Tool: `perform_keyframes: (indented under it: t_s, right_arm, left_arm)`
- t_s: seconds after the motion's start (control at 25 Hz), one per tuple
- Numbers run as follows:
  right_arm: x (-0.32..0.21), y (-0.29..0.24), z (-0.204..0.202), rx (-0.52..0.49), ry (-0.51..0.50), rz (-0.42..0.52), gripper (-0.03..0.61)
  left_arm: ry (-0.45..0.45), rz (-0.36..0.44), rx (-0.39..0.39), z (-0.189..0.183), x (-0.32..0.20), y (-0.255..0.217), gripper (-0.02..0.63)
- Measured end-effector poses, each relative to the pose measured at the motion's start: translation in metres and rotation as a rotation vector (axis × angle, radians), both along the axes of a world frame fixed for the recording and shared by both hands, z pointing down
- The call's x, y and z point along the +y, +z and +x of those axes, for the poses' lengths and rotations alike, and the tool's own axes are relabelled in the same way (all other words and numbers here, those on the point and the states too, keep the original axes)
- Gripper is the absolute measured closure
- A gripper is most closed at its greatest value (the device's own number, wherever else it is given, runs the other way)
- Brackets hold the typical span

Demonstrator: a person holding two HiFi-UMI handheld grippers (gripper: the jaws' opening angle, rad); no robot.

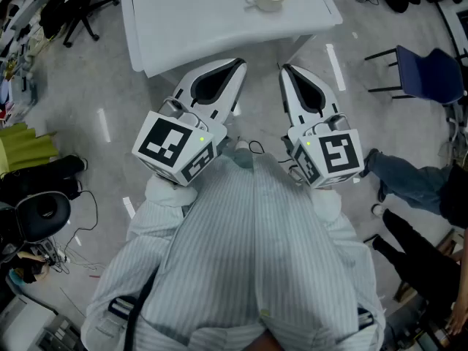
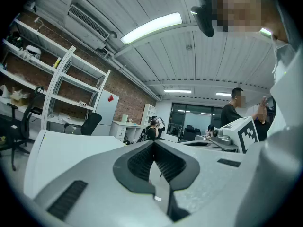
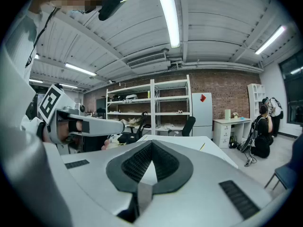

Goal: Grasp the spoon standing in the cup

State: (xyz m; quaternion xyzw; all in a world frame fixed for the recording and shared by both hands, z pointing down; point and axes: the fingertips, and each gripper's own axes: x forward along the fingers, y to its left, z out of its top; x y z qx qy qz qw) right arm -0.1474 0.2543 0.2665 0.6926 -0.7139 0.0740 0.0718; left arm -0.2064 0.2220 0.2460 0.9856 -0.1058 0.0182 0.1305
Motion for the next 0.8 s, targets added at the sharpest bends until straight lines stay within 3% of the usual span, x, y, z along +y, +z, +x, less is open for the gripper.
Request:
perform_keyframes:
  t_s: [0.8]
  right_arm:
    - [0.026,0.013,0.027,-0.033,-0.006,0.0,0.569]
  left_arm:
    - [-0.068,0.009,-0.019,0.007,0.013,0.011,0.604]
